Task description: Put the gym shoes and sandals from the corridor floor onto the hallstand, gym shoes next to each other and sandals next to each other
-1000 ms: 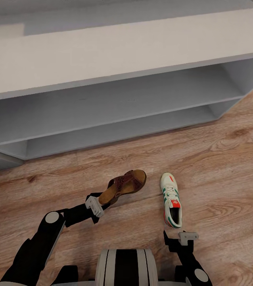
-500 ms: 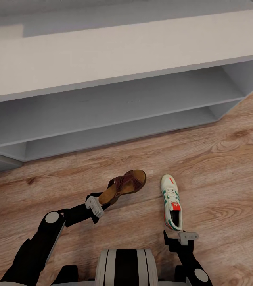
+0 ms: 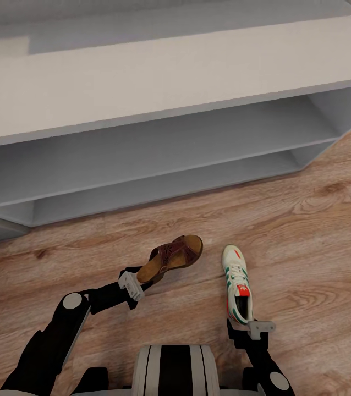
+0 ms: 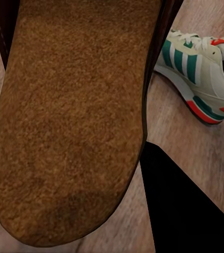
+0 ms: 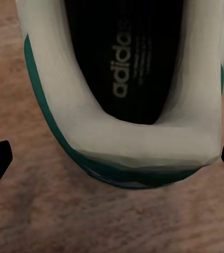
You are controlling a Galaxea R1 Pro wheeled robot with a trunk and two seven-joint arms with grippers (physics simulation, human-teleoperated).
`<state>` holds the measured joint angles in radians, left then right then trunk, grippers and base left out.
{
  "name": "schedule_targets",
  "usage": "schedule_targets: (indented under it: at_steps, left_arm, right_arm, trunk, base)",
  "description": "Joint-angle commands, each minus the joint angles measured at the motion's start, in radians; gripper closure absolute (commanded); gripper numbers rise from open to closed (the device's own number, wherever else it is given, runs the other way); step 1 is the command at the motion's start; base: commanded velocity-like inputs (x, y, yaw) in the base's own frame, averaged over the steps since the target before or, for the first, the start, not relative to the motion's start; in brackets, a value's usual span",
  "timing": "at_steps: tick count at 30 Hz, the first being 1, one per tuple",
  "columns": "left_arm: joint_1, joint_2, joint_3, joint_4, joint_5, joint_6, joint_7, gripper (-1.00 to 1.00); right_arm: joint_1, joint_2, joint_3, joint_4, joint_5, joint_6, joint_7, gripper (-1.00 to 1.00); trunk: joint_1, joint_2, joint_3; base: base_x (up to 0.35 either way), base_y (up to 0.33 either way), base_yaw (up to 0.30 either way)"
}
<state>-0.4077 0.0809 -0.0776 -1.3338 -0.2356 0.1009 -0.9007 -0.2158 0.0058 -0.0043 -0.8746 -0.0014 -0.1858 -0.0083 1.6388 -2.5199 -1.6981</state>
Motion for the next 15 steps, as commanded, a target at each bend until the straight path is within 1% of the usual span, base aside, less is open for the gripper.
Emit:
schedule_targets:
  at_steps: [1,15]
  left_arm:
    - [0.0,0.0,-0.001,-0.002,-0.002,0.008,-0.004,1.0]
    - [0.0,0.0,-0.001,-0.002,-0.002,0.008,-0.004,1.0]
  right_arm:
    - [0.0,0.0,0.0,0.0,0.0,-0.003,-0.001,-1.0]
    - [0.0,0.001,-0.001,0.001,0.0,-0.002,-0.001,-1.0]
  trunk:
    - [0.0,0.0,0.0]
    - [0.0,0.0,0.0]
  base:
    - [0.003,-0.001,0.0]
    - [0.0,0.0,0.0]
